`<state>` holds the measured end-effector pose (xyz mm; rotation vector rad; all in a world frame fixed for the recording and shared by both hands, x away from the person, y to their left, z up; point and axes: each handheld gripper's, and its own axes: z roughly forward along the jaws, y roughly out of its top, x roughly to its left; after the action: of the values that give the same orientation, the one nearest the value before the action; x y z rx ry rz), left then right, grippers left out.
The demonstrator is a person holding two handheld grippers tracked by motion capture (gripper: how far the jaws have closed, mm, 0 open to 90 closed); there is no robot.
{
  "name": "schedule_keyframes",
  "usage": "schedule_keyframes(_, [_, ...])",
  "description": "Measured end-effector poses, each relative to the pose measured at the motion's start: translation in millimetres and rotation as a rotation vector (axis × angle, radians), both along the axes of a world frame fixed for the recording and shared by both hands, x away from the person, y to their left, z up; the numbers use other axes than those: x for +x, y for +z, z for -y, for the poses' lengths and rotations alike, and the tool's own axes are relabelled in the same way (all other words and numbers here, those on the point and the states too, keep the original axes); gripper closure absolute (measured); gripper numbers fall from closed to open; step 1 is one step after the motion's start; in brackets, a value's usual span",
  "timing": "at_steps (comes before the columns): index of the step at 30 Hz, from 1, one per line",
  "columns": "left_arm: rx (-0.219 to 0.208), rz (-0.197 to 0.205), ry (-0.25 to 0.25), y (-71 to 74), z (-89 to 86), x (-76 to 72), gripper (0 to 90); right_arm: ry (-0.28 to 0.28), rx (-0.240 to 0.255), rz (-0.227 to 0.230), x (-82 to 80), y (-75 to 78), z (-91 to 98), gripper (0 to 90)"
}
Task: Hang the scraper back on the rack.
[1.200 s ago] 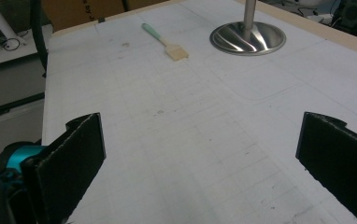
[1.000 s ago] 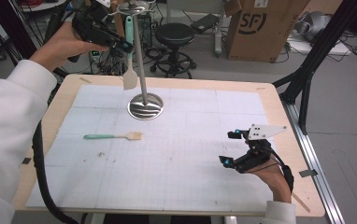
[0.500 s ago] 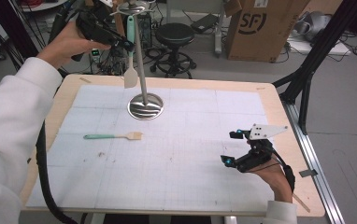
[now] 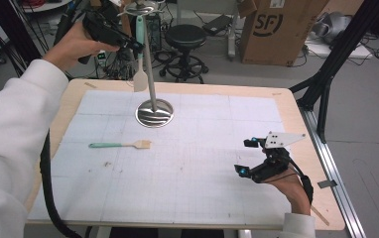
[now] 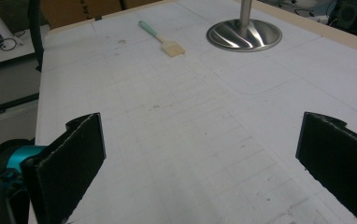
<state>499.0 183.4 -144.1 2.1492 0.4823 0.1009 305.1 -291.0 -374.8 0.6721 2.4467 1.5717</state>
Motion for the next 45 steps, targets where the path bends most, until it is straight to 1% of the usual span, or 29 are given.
schedule_keyframes(2, [0.003, -0.003, 0.013, -1.1, -1.5, 1.9, 83.7, 0.000, -0.001, 0.005, 0.3, -0.1, 0.2, 0.2])
schedule_keyframes(4, [0.005, 0.001, 0.007, -1.7, -2.0, 2.8, 83.7, 0.002, 0.000, 0.007, 0.3, -0.2, 0.2, 0.2])
schedule_keyframes(6, [0.013, 0.006, 0.013, -1.6, -1.7, 2.3, 83.6, -0.001, 0.005, 0.003, 0.4, -0.2, 0.4, 0.2])
schedule_keyframes(10, [0.021, 0.032, 0.030, -2.8, -0.8, 0.7, 82.8, -0.003, 0.002, 0.001, 0.9, -0.8, 1.5, 0.2])
schedule_keyframes(11, [0.017, 0.038, 0.040, -3.2, -1.2, -0.4, 82.1, -0.003, 0.005, -0.001, 0.7, -1.0, 1.6, 0.2])
schedule_keyframes(13, [0.029, 0.047, 0.050, -4.2, -2.7, -2.0, 74.4, -0.006, 0.002, 0.002, 0.6, -0.8, 2.5, 0.2])
schedule_keyframes(16, [0.053, 0.051, 0.046, -4.4, -5.4, -6.2, 68.5, -0.006, 0.007, 0.007, 0.5, -0.4, 3.1, 0.2])
schedule_keyframes(18, [0.062, 0.061, 0.049, -3.5, -6.8, -9.5, 60.0, -0.009, 0.006, 0.002, 0.3, -0.5, 3.4, 0.2])
schedule_keyframes(20, [0.068, 0.071, 0.021, -2.1, -8.8, -13.5, 54.0, -0.007, 0.008, 0.001, 0.7, -1.1, 3.4, 0.2])
schedule_keyframes(23, [0.087, 0.084, -0.016, -1.1, -9.1, -21.0, 45.4, -0.007, 0.007, 0.001, 0.5, -1.0, 3.9, 0.2])
schedule_keyframes(26, [0.122, 0.115, -0.027, 0.3, -8.6, -29.2, 35.8, -0.009, 0.011, 0.003, -0.1, -0.4, 4.6, 0.2])
schedule_keyframes(28, [0.129, 0.110, -0.038, 1.6, -9.2, -33.1, 28.2, -0.012, 0.012, 0.002, -0.1, -0.5, 4.9, 0.2])
schedule_keyframes(29, [0.127, 0.106, -0.046, 2.0, -9.4, -35.3, 25.5, -0.013, 0.011, 0.001, -0.2, -0.5, 4.9, 0.2])
schedule_keyframes(30, [0.128, 0.103, -0.044, 2.6, -9.8, -37.1, 21.1, -0.013, 0.010, 0.002, -0.3, -0.4, 5.0, 0.2])
schedule_keyframes(31, [0.129, 0.099, -0.039, 3.3, -10.4, -38.7, 15.2, -0.011, 0.007, 0.011, 0.1, -0.5, 5.3, 0.2])
schedule_keyframes(32, [0.130, 0.104, -0.037, 4.0, -11.2, -40.4, 10.3, -0.010, 0.007, 0.004, -0.4, -0.4, 5.3, 0.2])
schedule_keyframes(33, [0.139, 0.123, -0.030, 4.6, -11.8, -42.5, 4.6, -0.012, 0.007, 0.010, 0.1, -0.6, 5.7, 0.2])
schedule_keyframes(34, [0.148, 0.134, -0.022, 5.6, -13.1, -44.4, 1.6, -0.013, 0.008, 0.002, -0.2, -0.6, 5.8, 0.2])
schedule_keyframes(36, [0.145, 0.121, -0.018, 7.0, -16.1, -47.1, 1.6, -0.016, 0.009, -0.001, -0.6, -0.8, 6.8, 0.2])
schedule_keyframes(38, [0.157, 0.133, -0.008, 9.1, -19.9, -50.0, 1.6, -0.020, 0.008, 0.001, -0.3, -0.8, 8.2, 0.2])
schedule_keyframes(40, [0.153, 0.140, -0.003, 10.9, -23.0, -52.3, 1.6, -0.023, 0.009, 0.004, -0.3, -0.6, 9.0, 0.2])
schedule_keyframes(43, [0.158, 0.157, 0.015, 14.2, -25.7, -56.1, 1.6, -0.025, 0.011, 0.004, -0.7, -0.6, 9.6, 0.2])
schedule_keyframes(45, [0.152, 0.167, 0.017, 16.9, -27.2, -58.5, 2.0, -0.028, 0.008, 0.004, -0.9, -0.7, 10.1, 0.2])
